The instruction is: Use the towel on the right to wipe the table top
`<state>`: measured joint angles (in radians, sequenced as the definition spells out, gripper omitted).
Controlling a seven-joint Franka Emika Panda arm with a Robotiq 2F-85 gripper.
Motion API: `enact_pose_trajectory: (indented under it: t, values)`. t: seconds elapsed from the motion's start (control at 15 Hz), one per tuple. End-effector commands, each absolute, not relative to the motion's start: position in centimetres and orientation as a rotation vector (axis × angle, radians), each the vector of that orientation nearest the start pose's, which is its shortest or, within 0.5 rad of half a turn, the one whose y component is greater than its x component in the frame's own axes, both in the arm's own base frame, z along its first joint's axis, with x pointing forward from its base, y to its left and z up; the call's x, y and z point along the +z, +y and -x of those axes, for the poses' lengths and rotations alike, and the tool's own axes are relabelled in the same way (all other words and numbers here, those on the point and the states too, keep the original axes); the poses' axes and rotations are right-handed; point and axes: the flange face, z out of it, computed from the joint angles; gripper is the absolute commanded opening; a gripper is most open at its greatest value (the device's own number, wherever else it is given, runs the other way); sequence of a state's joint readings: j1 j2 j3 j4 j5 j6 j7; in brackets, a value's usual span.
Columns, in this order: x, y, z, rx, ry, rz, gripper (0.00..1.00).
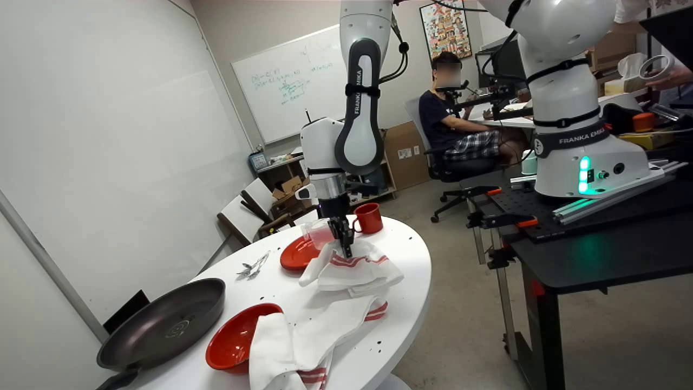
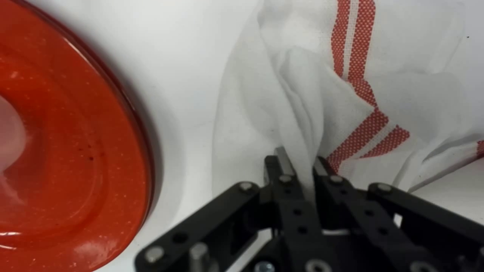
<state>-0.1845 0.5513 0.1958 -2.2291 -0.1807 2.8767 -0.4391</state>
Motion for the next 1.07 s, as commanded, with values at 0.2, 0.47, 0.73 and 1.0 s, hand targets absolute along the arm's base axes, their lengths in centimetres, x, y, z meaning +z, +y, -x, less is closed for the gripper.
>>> enact_pose_trajectory:
  t: [0.2, 0.47, 0.73, 1.0]
  values:
    - [13.8, 2.1, -54.8, -0.197, -0.881, 2.979, 0.44]
    - [14.4, 2.0, -55.0, -0.222, -0.863, 2.974, 0.71]
    - [16.6, 1.7, -55.3, -0.289, -0.806, 2.95, 0.98]
    - [22.2, 0.2, -55.5, -0.441, -0.701, 2.919, 1.0]
